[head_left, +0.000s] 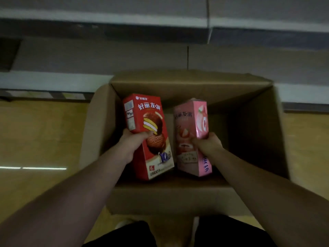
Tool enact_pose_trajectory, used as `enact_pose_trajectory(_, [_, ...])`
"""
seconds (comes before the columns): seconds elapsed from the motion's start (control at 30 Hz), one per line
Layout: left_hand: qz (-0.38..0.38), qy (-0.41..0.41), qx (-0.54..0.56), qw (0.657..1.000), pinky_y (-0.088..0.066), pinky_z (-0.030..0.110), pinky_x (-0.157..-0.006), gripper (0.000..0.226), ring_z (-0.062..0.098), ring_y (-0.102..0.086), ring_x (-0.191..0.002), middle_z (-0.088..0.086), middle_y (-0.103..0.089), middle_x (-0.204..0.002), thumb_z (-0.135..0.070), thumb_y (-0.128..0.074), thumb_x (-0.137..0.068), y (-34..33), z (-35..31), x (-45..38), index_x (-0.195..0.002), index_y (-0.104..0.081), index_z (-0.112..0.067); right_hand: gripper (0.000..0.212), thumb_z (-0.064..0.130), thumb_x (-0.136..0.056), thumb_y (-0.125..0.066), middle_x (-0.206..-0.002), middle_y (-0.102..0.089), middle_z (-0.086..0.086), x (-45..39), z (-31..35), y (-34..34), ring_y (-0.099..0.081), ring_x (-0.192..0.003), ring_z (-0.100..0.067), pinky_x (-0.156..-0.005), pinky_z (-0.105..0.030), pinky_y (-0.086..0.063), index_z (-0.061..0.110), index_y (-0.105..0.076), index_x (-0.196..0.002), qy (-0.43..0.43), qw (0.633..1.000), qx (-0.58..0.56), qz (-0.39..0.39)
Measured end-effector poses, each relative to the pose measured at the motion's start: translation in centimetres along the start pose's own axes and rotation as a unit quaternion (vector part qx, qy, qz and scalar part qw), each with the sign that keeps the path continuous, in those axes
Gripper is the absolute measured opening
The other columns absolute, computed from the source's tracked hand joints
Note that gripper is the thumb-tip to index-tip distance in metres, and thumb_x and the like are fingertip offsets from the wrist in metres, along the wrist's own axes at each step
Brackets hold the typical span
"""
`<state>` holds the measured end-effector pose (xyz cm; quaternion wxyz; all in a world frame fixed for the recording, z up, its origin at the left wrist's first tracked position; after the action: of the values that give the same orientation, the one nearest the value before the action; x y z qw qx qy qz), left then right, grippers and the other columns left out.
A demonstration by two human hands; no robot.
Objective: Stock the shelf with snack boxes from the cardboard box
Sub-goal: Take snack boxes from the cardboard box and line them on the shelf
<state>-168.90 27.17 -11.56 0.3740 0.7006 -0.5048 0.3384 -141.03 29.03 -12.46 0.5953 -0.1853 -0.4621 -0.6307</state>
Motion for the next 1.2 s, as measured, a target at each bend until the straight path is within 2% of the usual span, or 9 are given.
enact_pose_trajectory(0.1, [0.014,-0.010,0.012,1.000,-0.049,0.051,-0.094,0.066,0.028,-0.065,-0.101,0.005,-0.069,-0.111,-0.035,-0.091,-0.053,1.4,-5.0,8.8,-0.109,-0.059,-0.029,0.071,0.033,-0.069,-0.084,-0.112,-0.065,-0.010,8.8,3.2,4.2,-0.066,-0.097,-0.030,-0.086,-0.052,-0.055,0.010,-0.048,-0.125,-0.013,0.991,-0.136,-0.015])
enact_pose_trajectory(0.2, [0.024,-0.022,0.040,0.999,-0.050,0.044,-0.092,0.047,0.026,-0.065,-0.095,0.004,-0.070,-0.098,-0.034,-0.088,-0.061,3.0,-9.8,18.2,-0.100,-0.062,-0.026,0.057,0.028,-0.075,-0.081,-0.105,-0.068,-0.012,18.1,7.0,8.4,-0.068,-0.092,-0.031,-0.083,-0.051,-0.056,0.009,-0.051,-0.120,-0.009,0.969,-0.245,-0.022])
enact_pose_trajectory(0.33, [-0.019,-0.085,0.065,0.994,-0.055,0.044,-0.087,0.095,0.025,-0.070,-0.097,0.000,-0.074,-0.103,-0.057,-0.091,-0.029,7.0,-14.1,27.8,-0.115,-0.065,-0.027,0.039,0.018,-0.084,-0.072,-0.103,-0.069,-0.011,29.0,12.3,13.4,-0.068,-0.092,-0.028,-0.081,-0.048,-0.056,0.010,-0.053,-0.118,0.047,0.946,-0.318,-0.034])
enact_pose_trajectory(0.53, [-0.074,-0.251,0.126,0.957,-0.051,0.042,-0.085,0.065,0.022,-0.063,-0.101,0.001,-0.065,-0.115,-0.025,-0.085,-0.070,11.4,-23.4,44.5,-0.124,-0.048,-0.022,0.050,0.017,-0.082,-0.073,-0.110,-0.069,-0.008,42.6,21.6,18.7,-0.070,-0.092,-0.022,-0.070,-0.038,-0.056,0.015,-0.049,-0.126,0.159,0.908,-0.387,-0.001])
enact_pose_trajectory(0.67, [-0.075,-0.356,0.142,0.921,-0.051,0.034,-0.078,0.063,0.017,-0.063,-0.099,-0.003,-0.063,-0.113,-0.025,-0.082,-0.075,13.4,-28.7,52.2,-0.125,-0.045,-0.020,0.052,0.020,-0.081,-0.073,-0.111,-0.070,-0.005,49.6,26.6,19.8,-0.070,-0.097,-0.023,-0.080,-0.044,-0.056,0.019,-0.051,-0.128,0.213,0.874,-0.436,0.029])
enact_pose_trajectory(0.77, [-0.079,-0.426,0.104,0.895,-0.052,0.038,-0.083,0.058,0.017,-0.062,-0.100,-0.005,-0.062,-0.111,-0.028,-0.083,-0.074,16.4,-32.3,58.4,-0.118,-0.045,-0.023,0.050,0.022,-0.079,-0.076,-0.107,-0.070,-0.002,55.7,29.4,19.9,-0.068,-0.096,-0.024,-0.071,-0.045,-0.054,0.024,-0.052,-0.123,0.224,0.848,-0.481,0.014])
enact_pose_trajectory(0.87, [-0.058,-0.473,0.098,0.874,-0.051,0.038,-0.083,0.057,0.017,-0.062,-0.099,-0.006,-0.062,-0.111,-0.027,-0.084,-0.073,19.6,-35.3,63.5,-0.115,-0.046,-0.025,0.059,0.022,-0.076,-0.078,-0.111,-0.069,-0.005,61.1,32.7,20.0,-0.068,-0.097,-0.026,-0.079,-0.053,-0.054,0.021,-0.050,-0.128,0.253,0.817,-0.517,0.023])
enact_pose_trajectory(1.03, [-0.014,-0.518,0.132,0.845,-0.055,0.046,-0.087,0.052,0.020,-0.068,-0.098,-0.001,-0.070,-0.107,-0.026,-0.084,-0.072,26.0,-39.1,70.2,-0.116,-0.057,-0.024,0.055,0.027,-0.076,-0.075,-0.106,-0.068,-0.011,70.0,39.1,18.2,-0.068,-0.088,-0.025,-0.065,-0.047,-0.056,0.016,-0.051,-0.124,0.295,0.756,-0.576,0.097])
enact_pose_trajectory(1.2, [0.005,-0.512,0.190,0.838,-0.055,0.042,-0.083,0.034,0.029,-0.068,-0.093,0.010,-0.070,-0.104,-0.015,-0.077,-0.079,31.0,-42.3,74.3,-0.111,-0.064,-0.017,0.035,0.029,-0.081,-0.073,-0.091,-0.069,-0.012,76.3,43.3,14.8,-0.066,-0.085,-0.028,-0.085,-0.055,-0.051,0.012,-0.054,-0.105,0.312,0.740,-0.572,0.169])
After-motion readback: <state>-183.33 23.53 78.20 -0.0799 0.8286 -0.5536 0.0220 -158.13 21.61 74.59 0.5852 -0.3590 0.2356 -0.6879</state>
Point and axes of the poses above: each hand's wrist, its own x-axis away from the middle knuckle, its own y-axis out of the back of the hand, z = x × y, the point moved 8 cm from there along -x, towards the middle knuckle
